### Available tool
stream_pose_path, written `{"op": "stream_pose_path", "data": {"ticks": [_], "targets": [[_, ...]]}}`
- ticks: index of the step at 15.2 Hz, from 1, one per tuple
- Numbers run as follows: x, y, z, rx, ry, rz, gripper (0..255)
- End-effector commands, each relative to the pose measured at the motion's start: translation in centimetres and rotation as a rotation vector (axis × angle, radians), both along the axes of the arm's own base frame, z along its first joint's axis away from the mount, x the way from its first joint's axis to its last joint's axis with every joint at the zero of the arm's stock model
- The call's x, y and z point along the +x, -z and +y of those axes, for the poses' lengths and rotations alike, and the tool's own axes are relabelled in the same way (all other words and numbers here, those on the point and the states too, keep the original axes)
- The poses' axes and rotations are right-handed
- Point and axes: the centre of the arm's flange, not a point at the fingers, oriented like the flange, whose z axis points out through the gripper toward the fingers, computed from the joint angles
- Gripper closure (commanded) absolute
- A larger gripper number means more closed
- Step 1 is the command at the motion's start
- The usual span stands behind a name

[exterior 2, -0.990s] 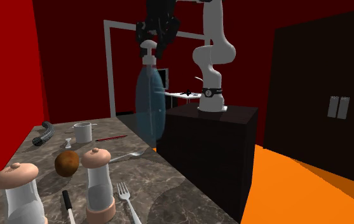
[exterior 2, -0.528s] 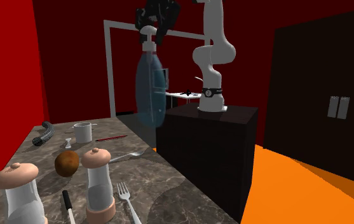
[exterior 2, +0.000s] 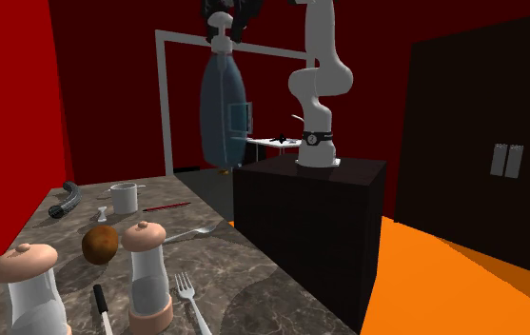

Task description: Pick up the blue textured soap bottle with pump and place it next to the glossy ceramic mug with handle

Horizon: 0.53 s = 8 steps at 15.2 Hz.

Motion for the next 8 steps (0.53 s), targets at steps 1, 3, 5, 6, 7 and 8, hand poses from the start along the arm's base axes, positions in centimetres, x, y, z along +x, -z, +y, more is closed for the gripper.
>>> {"op": "stream_pose_path", "data": {"ticks": [1, 3, 5, 6, 7, 8], "targets": [[-0.1, -1.2, 0.1, 0.000, 0.000, 0.000, 255], [-0.1, -2.2, 0.1, 0.000, 0.000, 0.000, 255], [-0.1, -3.3, 0.1, 0.000, 0.000, 0.000, 255], [-0.1, -3.8, 0.1, 0.000, 0.000, 0.000, 255], [-0.1, -4.3, 0.1, 0.000, 0.000, 0.000, 255], [-0.1, -4.9, 0.1, 0.000, 0.000, 0.000, 255]]}}
